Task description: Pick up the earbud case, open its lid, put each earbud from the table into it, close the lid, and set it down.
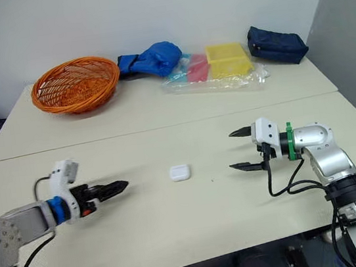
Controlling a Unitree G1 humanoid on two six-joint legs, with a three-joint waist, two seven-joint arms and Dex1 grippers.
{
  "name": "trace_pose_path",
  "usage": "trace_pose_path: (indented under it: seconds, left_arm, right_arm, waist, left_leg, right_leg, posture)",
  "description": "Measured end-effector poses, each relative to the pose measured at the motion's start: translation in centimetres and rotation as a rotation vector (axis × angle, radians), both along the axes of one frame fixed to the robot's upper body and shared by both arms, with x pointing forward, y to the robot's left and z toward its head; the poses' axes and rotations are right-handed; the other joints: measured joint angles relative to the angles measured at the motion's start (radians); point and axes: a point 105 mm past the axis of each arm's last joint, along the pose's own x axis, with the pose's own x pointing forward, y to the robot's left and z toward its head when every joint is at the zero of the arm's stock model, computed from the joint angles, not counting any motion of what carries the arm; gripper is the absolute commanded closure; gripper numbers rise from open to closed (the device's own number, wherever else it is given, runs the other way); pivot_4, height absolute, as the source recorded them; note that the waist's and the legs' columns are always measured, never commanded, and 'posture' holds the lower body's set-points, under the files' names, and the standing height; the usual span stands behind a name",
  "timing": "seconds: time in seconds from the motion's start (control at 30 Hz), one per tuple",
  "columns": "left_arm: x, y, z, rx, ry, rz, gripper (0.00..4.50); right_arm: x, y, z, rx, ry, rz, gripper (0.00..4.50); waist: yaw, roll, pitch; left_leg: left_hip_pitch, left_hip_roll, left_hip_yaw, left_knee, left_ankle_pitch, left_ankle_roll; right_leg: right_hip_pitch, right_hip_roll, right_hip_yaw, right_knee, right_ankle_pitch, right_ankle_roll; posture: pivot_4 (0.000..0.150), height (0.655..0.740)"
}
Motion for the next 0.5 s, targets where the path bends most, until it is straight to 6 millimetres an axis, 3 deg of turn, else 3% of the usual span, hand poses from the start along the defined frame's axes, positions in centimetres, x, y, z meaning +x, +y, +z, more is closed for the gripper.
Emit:
trace_pose_path:
  seconds: [0.1, 0.17, 0.5]
  left_arm:
    - [-0.3, 0.4, 2.2, 0.216, -0.23, -0.179, 0.05]
    - [-0.5, 1.1, 2.4, 0.34, -0.311, -0.229, 0.05]
    - [-0.6, 0.9, 2.4, 0.295, -0.412, -0.275, 0.05]
  right_arm:
    - [0.2, -0.8, 0.4, 0.001, -0.011, -0.023, 0.0]
    - [0.2, -1.0, 0.6, 0.004, -0.018, -0.028, 0.0]
    - [0.0, -1.2, 0.7, 0.007, 0.0, -0.018, 0.0]
  waist:
    - [0.008, 0.0, 0.0]
    - [0.016, 0.0, 0.0]
    - [0.027, -0.001, 0.001]
  left_leg:
    - [0.0, 0.0, 0.002, -0.004, 0.0, 0.0]
    - [0.001, -0.001, 0.003, -0.006, 0.0, 0.0]
    - [-0.001, 0.0, 0.004, -0.009, 0.0, 0.001]
  right_leg:
    - [-0.001, -0.008, 0.001, -0.002, -0.002, -0.002]
    - [-0.001, -0.01, 0.002, -0.004, -0.002, -0.002]
    - [-0.001, -0.007, -0.001, -0.004, -0.003, 0.007]
  posture:
    - [0.15, 0.74]
    - [0.15, 0.74]
    - [0.15, 0.74]
